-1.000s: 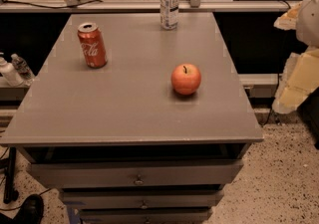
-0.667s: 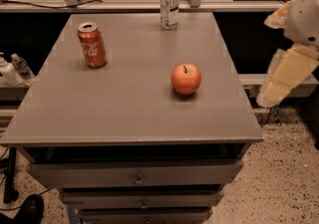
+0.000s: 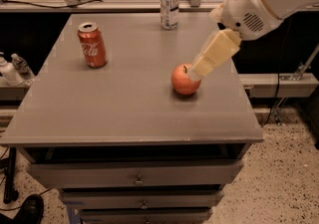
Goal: Move coke can near blue plastic bottle
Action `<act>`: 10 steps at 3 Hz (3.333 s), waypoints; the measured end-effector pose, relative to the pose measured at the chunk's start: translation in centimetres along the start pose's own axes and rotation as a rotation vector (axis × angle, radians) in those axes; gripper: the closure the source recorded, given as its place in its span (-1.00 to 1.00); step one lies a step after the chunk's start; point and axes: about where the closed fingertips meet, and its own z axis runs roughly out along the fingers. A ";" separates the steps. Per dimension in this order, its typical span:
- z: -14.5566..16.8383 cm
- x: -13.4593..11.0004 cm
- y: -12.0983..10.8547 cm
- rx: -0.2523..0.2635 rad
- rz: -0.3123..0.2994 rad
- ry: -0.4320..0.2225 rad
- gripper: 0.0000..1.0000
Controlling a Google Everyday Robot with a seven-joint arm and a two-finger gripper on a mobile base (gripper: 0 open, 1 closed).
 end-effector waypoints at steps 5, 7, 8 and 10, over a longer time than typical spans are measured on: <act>13.6 -11.0 3.7 -0.050 -0.006 -0.451 -1.00; 19.9 -13.6 0.8 -0.042 -0.039 -0.533 -1.00; 22.8 -15.3 -0.1 -0.063 -0.013 -0.547 -1.00; 27.3 -18.5 -1.9 -0.084 0.041 -0.568 -1.00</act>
Offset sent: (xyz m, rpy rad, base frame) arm -0.0068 0.1601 -0.0470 0.4396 -0.0191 0.0557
